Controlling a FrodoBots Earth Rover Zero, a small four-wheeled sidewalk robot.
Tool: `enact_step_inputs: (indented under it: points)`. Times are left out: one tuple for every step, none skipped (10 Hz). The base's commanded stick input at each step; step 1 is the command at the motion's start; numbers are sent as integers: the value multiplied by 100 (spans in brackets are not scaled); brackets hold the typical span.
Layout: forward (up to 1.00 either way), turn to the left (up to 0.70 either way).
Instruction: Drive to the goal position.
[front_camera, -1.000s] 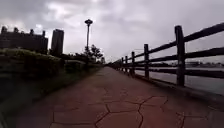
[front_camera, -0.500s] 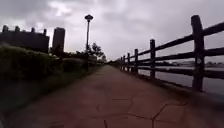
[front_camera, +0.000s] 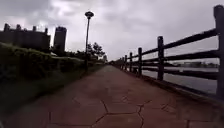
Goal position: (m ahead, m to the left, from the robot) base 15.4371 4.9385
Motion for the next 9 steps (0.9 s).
enact_step_inputs:
  points:
    - [100, 0]
    - [100, 0]
    - [100, 0]
    - [100, 0]
    - [100, 39]
    - [100, 40]
    - [100, 4]
    - [100, 0]
    - [100, 0]
